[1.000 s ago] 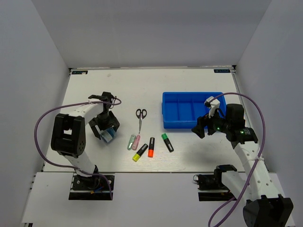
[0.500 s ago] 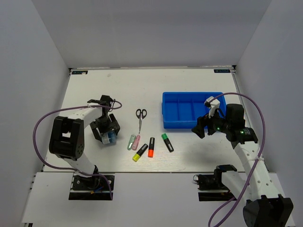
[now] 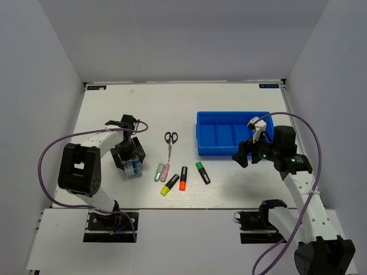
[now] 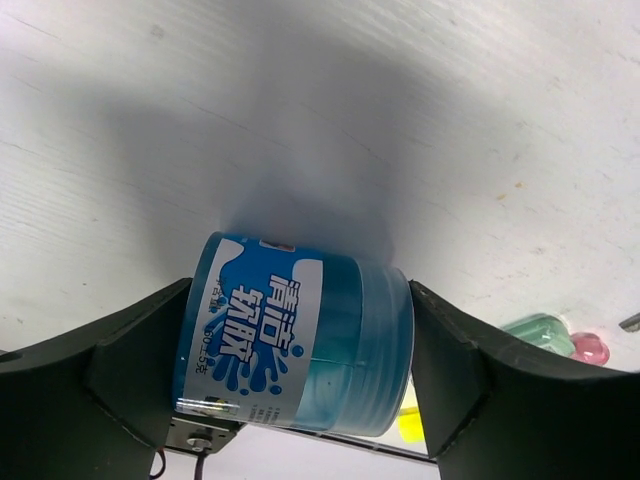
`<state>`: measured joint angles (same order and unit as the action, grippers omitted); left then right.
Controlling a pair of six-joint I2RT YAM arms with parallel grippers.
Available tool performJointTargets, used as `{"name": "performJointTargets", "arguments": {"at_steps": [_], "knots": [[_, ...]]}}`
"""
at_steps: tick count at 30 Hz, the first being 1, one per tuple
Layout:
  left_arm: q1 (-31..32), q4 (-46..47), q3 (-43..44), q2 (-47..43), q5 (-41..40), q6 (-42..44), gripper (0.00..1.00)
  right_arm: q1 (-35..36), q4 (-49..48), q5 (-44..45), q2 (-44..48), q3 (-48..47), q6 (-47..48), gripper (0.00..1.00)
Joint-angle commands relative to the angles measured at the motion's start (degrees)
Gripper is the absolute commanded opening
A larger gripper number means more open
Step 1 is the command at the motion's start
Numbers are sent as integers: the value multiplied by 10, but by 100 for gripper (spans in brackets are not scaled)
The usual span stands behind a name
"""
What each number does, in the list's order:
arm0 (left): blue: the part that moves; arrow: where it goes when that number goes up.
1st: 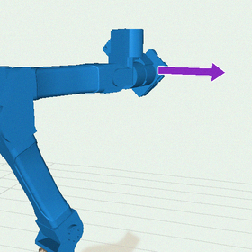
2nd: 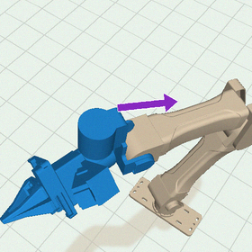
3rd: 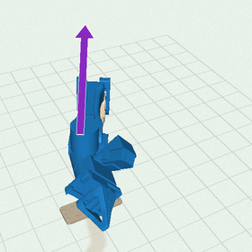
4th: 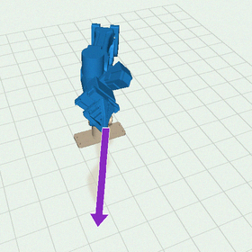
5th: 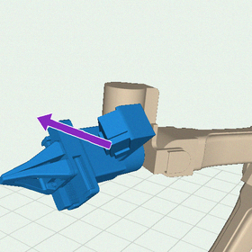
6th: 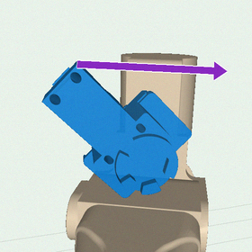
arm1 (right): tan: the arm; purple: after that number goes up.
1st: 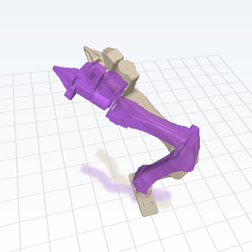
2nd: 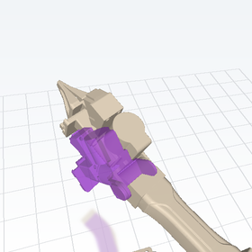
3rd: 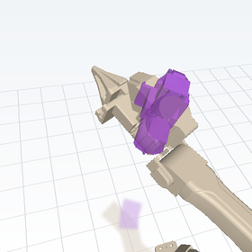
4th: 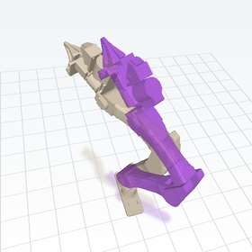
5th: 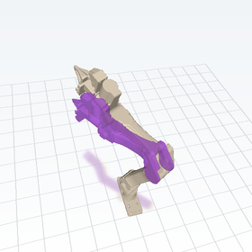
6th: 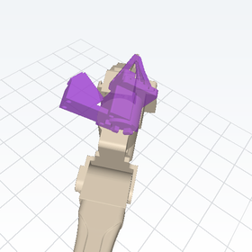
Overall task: Sort the stationery into containers
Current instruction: Pick up the stationery from the center of the board.
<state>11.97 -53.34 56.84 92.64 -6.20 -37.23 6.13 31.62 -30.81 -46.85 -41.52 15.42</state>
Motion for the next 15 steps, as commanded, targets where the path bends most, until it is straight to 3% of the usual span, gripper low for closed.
{"name": "performJointTargets", "arguments": {"at_steps": [1, 6, 10, 11, 13, 14, 15], "knots": [[10, -1, -5, -32, 17, 7, 91, 0, -3, -7, 6, -20, 3, 88], [12, -10, -2, -34, 30, 19, 92, 1, -3, -8, 5, -18, 3, 88], [12, -5, -2, -42, 40, 33, 62, -1, -2, -7, 5, -18, 5, 88], [14, -4, -3, -43, 47, 41, 47, 1, -2, -6, 5, -18, 4, 88], [13, -5, 1, -43, 56, 44, 30, -1, -2, -7, 6, -19, 3, 88], [13, -6, 3, -45, 59, 51, 14, -1, -2, -7, 6, -17, 5, 88], [12, -9, 8, -46, 61, 53, 7, 0, -2, -6, 5, -19, 2, 88]]}}
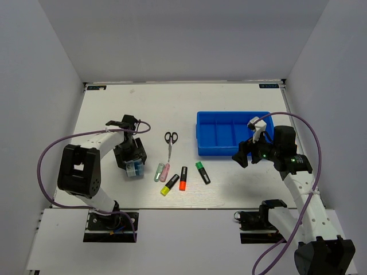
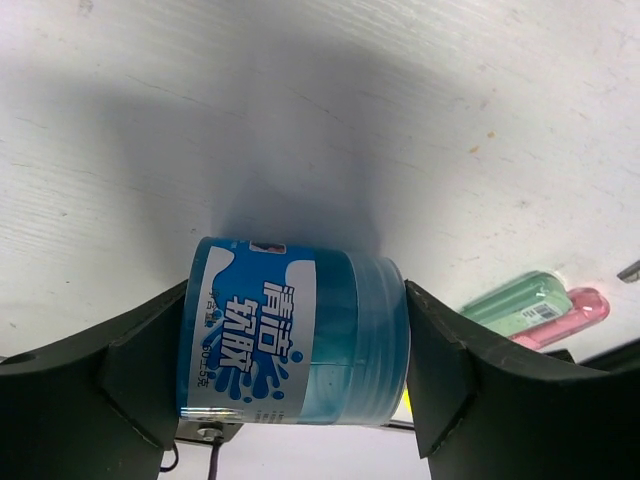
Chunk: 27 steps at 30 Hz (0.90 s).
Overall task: Sort the stationery into containers
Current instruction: Pick up the stationery from the center of the board, then place the stationery in the storage box.
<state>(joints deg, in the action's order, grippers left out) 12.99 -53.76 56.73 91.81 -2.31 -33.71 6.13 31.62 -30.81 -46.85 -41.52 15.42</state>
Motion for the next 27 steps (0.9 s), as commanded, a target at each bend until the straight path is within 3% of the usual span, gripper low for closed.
{"name": "performJointTargets", "arguments": {"at_steps": [1, 4, 9, 12, 13, 15, 19, 21, 24, 27], "knots": [[3, -11, 13, -38, 33, 21, 0, 0, -2, -7, 6, -19, 4, 88], [9, -17, 41, -53, 63, 43, 0, 0, -2, -7, 4, -19, 4, 88], [58, -19, 178, -66, 103, 116, 0, 1, -3, -7, 2, -18, 4, 88], [91, 48, 245, -44, 205, 180, 0, 0, -4, -5, -2, -20, 5, 88], [97, 62, 270, -35, 296, 196, 0, -1, -3, -3, -1, -18, 5, 88], [108, 82, 354, 23, 333, 226, 0, 0, -6, 5, -1, -18, 5, 88], [152, 60, 506, 139, 403, 371, 0, -1, -9, 21, -1, -17, 2, 87], [176, 104, 542, 170, 414, 391, 0, -2, -11, 32, -2, -15, 1, 86], [193, 230, 493, 170, 427, 419, 0, -2, -18, 44, -3, -12, 1, 86], [216, 279, 482, 194, 421, 460, 0, -3, -25, 60, -6, -9, -2, 83]]}}
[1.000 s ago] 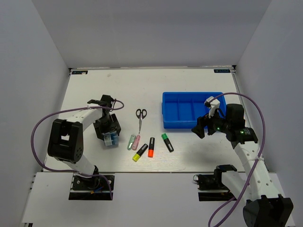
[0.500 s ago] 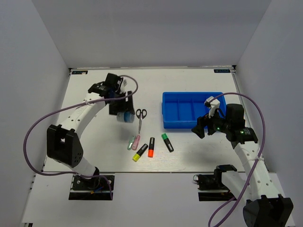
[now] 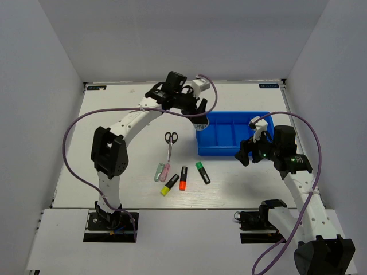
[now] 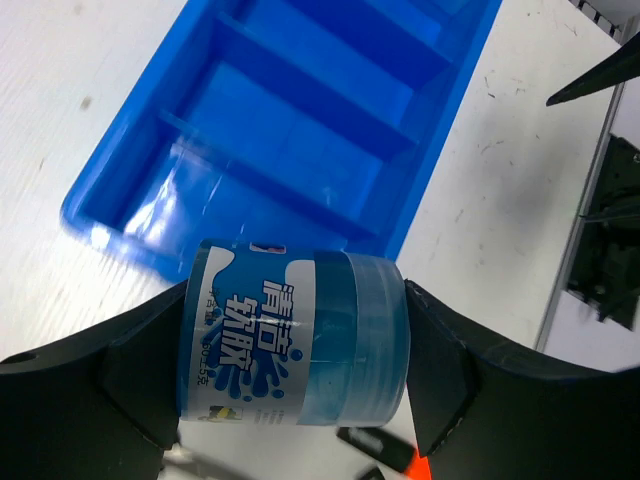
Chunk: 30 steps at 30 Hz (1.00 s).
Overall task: Sort the stationery into containers
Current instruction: Place the stationery in the storage box.
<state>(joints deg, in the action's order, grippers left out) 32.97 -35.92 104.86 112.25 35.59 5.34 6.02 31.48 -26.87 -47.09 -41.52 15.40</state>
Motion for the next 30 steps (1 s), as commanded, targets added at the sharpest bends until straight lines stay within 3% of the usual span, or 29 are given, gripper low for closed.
{"name": "performJointTargets", "arguments": {"at_steps": [1, 4, 11, 16, 20, 21, 26, 27, 30], "knots": [[23, 101, 30, 9, 46, 73, 0, 0, -27, 28, -5, -9, -4, 82], [45, 95, 75, 60, 49, 112, 0, -1, -31, 38, -6, -8, -4, 80], [89, 92, 69, 97, -36, 260, 0, -7, -35, 53, -5, -7, -4, 80], [90, 87, 50, 101, -58, 297, 0, -7, -35, 53, -6, -7, -5, 82], [91, 101, 32, 104, -91, 302, 18, -7, -35, 54, -6, -8, -5, 86], [91, 108, 29, 104, -95, 301, 31, -7, -35, 54, -7, -8, -4, 86], [90, 112, 23, 103, -108, 294, 52, -7, -37, 55, -9, -7, -4, 88], [90, 117, 19, 101, -110, 294, 61, -7, -35, 55, -6, -8, -4, 88], [90, 114, 17, 98, -123, 288, 70, -7, -34, 53, -8, -8, -3, 90]]}}
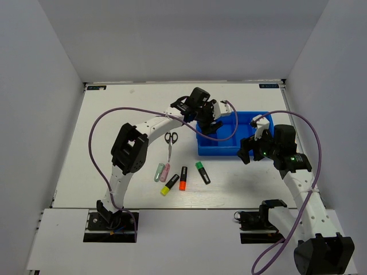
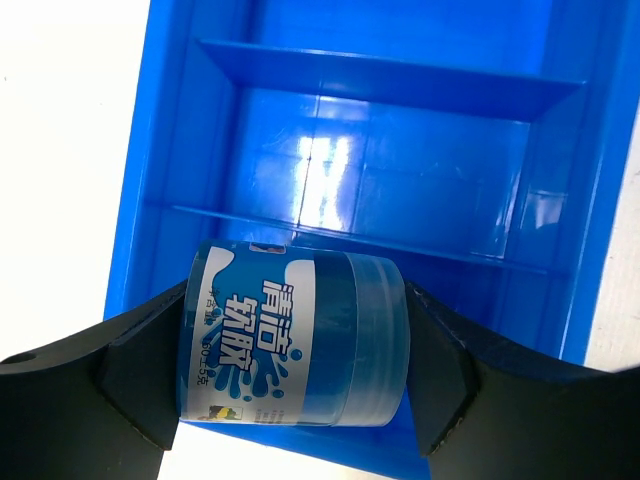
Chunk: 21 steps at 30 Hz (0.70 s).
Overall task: Sort the stationery into containers
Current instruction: Place the stationery in the storage box.
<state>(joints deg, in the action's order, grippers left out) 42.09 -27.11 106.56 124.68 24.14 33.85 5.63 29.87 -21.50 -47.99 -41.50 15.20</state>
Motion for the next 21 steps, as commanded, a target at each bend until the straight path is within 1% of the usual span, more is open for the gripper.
{"name": "performJointTargets", "arguments": {"at_steps": [1, 2, 3, 7, 8, 12, 15, 18, 19, 20, 21], "knots": [[0, 27, 0, -27, -12, 3, 80, -3, -19, 0, 1, -7, -2, 90], [-1, 28, -1, -31, -9, -4, 84, -3, -17, 0, 1, -7, 0, 90], [0, 29, 0, -32, -10, -5, 86, -3, -18, 1, 1, -8, -1, 90], [-1, 28, 11, -40, -9, -15, 86, -4, -17, 0, 1, -6, -1, 90], [-2, 29, 12, -42, -9, -17, 88, -4, -17, 0, 1, -6, -1, 90], [-1, 26, 11, -49, -3, -19, 92, -5, -17, -2, 0, -5, -1, 90], [-1, 20, 10, -52, -1, -21, 98, -5, -17, -3, 1, -6, -1, 90], [-2, 21, 8, -56, 0, -28, 98, -5, -18, -3, 1, -6, 0, 90], [-1, 21, 8, -65, -3, -31, 96, -6, -17, -5, 1, -6, 0, 90], [-2, 22, 8, -66, -5, -32, 93, -4, -17, -4, 1, -5, 0, 90], [-2, 24, 7, -73, -11, -40, 82, -6, -17, -6, 1, -5, 2, 90]]}}
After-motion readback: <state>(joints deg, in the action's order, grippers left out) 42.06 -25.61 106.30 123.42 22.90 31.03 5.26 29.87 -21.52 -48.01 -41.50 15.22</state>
